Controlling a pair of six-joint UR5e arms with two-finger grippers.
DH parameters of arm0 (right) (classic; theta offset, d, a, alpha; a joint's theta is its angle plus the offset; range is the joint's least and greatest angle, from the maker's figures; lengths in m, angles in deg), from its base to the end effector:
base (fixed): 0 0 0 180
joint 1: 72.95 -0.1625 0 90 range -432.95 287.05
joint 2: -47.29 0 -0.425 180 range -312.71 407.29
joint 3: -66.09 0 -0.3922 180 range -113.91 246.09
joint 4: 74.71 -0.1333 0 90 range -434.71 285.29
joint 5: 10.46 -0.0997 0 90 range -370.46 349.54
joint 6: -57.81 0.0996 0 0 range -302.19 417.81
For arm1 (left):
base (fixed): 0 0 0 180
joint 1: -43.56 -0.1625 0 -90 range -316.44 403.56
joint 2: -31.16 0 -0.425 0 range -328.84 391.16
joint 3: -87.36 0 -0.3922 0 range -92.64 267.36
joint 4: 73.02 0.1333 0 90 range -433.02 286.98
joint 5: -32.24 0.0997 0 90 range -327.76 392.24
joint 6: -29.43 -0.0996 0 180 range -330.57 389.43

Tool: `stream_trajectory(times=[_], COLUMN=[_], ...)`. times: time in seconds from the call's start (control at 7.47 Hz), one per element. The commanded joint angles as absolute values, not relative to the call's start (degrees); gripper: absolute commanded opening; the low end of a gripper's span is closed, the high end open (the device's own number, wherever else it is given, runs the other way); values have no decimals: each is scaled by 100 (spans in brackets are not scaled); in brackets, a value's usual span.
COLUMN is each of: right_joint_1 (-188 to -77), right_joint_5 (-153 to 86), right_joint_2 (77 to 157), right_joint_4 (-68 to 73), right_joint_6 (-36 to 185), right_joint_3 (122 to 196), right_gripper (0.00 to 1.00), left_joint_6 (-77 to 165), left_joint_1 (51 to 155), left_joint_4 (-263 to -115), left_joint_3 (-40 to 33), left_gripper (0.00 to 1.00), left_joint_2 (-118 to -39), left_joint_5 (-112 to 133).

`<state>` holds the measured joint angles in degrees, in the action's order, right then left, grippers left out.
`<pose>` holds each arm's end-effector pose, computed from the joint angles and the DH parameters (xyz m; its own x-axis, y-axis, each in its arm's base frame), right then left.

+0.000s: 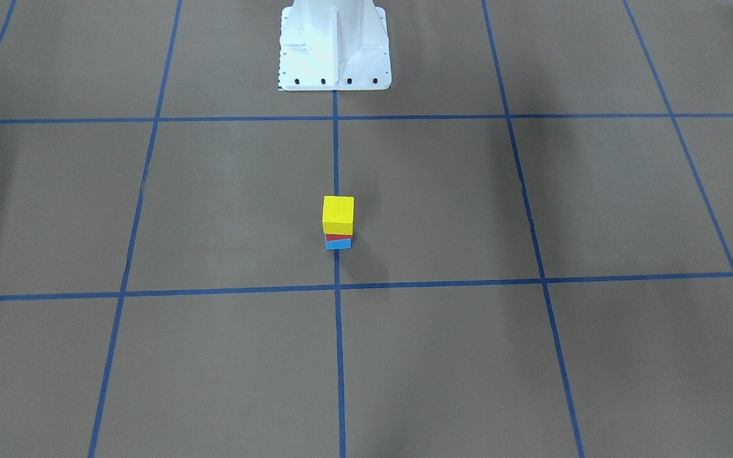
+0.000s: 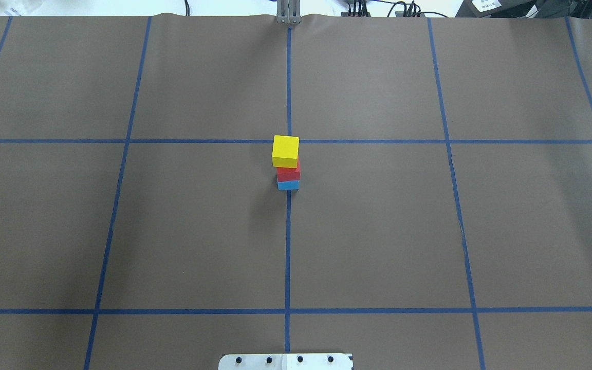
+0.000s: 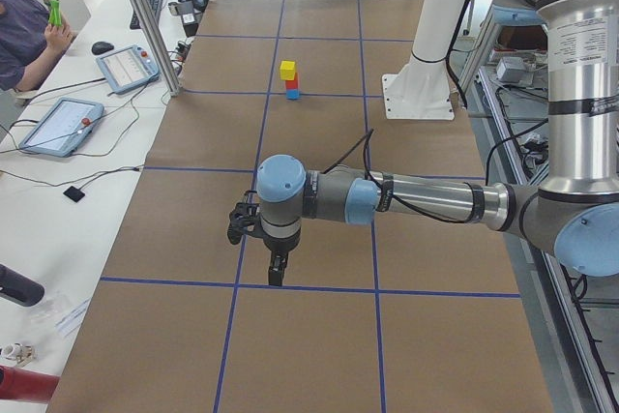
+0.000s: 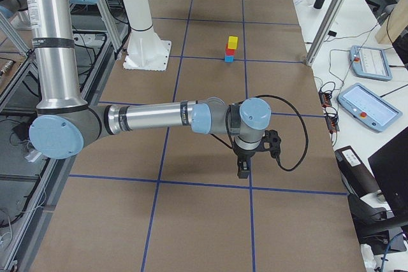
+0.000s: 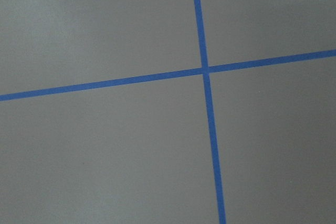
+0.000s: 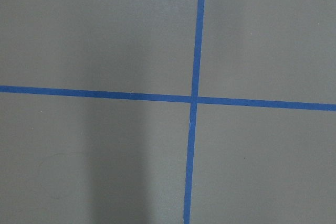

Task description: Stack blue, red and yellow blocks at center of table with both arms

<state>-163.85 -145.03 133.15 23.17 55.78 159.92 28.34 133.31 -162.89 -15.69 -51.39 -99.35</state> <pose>0.0715 -0.5178 0.6028 0.7124 -0.0253 0.7013 0.0095 0.9996 0.0264 -0.0653 -0.4419 0.6103 0.7474 0.0855 -0.6588 -0.0186 0.9940 0.1079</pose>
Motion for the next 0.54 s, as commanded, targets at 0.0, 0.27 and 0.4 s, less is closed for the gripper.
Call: stream_trajectory(times=[0.0,0.27,0.4], right_joint_1=[-16620,-16673,-16691], right_joint_5=[-14555,-14572,-14590], right_joint_2=[13316,13325,13369], right_joint_4=[2417,2619,2628], right_joint_6=[5588,5588,5588], right_joint_3=[15987,15996,15996], right_gripper=[99,99,99], left_joint_6=[2828,2811,2811], left_joint_1=[13330,13330,13330], left_joint_4=[-16275,-16275,-16275], left_joint_3=[-1478,-1425,-1425], left_gripper=[100,100,100], left_joint_2=[-5084,-5067,-5067], left_joint_5=[-9959,-9968,-9968])
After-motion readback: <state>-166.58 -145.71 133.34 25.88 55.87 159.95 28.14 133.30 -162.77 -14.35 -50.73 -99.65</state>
